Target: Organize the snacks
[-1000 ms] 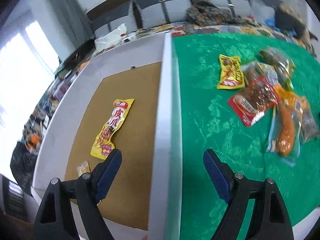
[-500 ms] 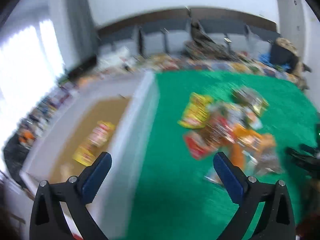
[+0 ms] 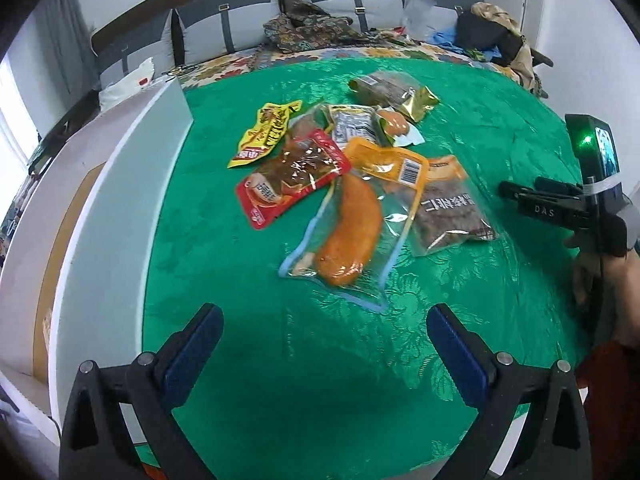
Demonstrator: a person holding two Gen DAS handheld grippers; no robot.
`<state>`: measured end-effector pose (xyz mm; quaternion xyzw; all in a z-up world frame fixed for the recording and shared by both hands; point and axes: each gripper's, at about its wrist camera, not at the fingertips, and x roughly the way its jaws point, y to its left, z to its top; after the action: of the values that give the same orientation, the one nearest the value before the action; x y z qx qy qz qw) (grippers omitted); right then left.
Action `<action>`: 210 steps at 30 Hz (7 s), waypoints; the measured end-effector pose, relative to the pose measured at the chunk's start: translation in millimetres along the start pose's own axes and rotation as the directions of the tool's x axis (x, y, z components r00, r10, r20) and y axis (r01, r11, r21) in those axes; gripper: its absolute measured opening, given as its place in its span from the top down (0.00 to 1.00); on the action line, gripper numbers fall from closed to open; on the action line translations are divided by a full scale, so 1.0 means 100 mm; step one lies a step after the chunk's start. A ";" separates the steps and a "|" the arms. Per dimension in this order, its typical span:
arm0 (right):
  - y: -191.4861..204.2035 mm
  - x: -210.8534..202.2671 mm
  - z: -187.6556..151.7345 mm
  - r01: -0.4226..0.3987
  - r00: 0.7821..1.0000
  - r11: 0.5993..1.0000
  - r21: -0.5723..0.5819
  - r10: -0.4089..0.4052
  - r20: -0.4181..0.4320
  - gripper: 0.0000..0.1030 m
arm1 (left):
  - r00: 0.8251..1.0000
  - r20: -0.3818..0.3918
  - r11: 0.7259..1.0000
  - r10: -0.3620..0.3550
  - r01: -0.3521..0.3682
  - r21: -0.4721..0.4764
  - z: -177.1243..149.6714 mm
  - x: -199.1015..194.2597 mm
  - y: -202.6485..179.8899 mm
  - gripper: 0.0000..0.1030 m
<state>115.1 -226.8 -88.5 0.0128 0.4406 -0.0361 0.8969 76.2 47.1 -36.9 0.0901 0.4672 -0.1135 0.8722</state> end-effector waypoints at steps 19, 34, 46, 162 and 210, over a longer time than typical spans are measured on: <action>0.01 0.01 0.00 0.003 1.000 1.000 -0.001 -0.003 -0.001 0.22 | 0.979 -0.129 0.988 -0.156 0.153 -0.032 0.05 0.36 0.16 0.02; 0.01 0.01 0.00 0.006 1.000 1.000 -0.001 -0.006 -0.002 0.22 | 0.961 -0.224 0.985 -0.161 0.170 0.023 0.73 1.13 0.02 0.02; 0.01 0.01 0.01 0.008 1.000 1.000 -0.001 -0.008 -0.002 0.22 | 0.970 -0.195 0.973 -0.145 0.176 0.152 0.57 1.10 -0.04 0.35; 0.58 -0.04 -0.11 -0.082 0.997 0.992 -0.100 0.082 -0.007 0.21 | 1.000 0.025 0.995 -0.007 0.010 -0.099 0.33 1.01 0.50 0.00; 0.25 0.39 0.44 0.007 1.000 1.000 0.001 -0.007 -0.006 0.16 | 0.999 0.033 0.994 0.002 0.001 -0.110 0.37 1.06 0.47 0.00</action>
<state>176.0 -206.0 -92.5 0.0118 0.4430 -0.0395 0.8956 175.8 70.8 -102.6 0.0403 0.4580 -0.0889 0.8836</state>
